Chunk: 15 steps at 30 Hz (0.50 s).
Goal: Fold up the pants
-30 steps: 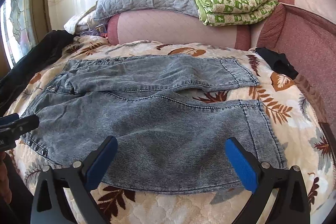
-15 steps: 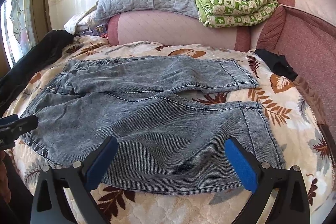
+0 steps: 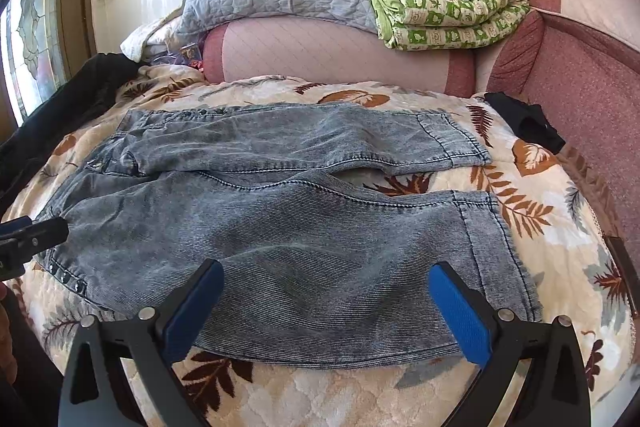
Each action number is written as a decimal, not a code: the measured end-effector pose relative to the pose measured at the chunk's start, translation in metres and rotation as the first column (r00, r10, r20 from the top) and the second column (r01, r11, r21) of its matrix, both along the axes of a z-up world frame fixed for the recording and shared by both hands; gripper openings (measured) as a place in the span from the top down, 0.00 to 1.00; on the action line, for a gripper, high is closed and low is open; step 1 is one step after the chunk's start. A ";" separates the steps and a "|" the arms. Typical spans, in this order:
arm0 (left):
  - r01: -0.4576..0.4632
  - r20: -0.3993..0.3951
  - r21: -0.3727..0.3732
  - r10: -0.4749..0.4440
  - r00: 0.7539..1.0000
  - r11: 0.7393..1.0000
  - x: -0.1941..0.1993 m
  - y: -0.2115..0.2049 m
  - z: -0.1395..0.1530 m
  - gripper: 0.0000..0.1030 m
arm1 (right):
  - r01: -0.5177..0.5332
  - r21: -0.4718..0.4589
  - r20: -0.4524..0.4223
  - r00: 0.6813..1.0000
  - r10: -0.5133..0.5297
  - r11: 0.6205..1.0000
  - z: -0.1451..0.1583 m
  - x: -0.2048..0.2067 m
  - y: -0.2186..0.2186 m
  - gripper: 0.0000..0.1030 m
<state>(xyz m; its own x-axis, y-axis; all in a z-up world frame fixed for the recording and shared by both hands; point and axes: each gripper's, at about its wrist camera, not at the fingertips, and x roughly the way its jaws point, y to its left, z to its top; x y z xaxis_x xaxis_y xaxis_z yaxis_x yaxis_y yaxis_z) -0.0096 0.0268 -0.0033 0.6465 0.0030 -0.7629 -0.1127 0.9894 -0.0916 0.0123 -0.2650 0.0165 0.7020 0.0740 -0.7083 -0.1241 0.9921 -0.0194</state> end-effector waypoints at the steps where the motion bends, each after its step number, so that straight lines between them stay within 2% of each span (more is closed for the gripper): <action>1: -0.002 -0.001 0.000 0.002 1.000 1.000 0.000 0.000 0.000 0.00 | 0.000 0.000 -0.001 1.000 0.000 1.000 0.000 0.000 0.000 0.00; 9: -0.006 -0.007 -0.011 0.006 1.000 1.000 -0.001 0.006 -0.002 0.00 | -0.002 0.012 -0.010 1.000 0.002 1.000 0.001 0.002 0.000 0.00; 15: 0.037 -0.044 -0.034 -0.038 0.998 0.999 0.005 0.018 -0.002 0.00 | -0.002 0.085 -0.084 0.996 0.009 0.996 0.000 0.009 -0.016 0.00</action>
<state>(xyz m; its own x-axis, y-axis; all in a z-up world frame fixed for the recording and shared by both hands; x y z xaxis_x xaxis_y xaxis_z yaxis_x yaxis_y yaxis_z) -0.0045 0.0446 -0.0053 0.6107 -0.0461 -0.7905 -0.0803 0.9895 -0.1198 0.0216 -0.2815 0.0163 0.6397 0.1397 -0.7558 -0.1271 0.9890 0.0753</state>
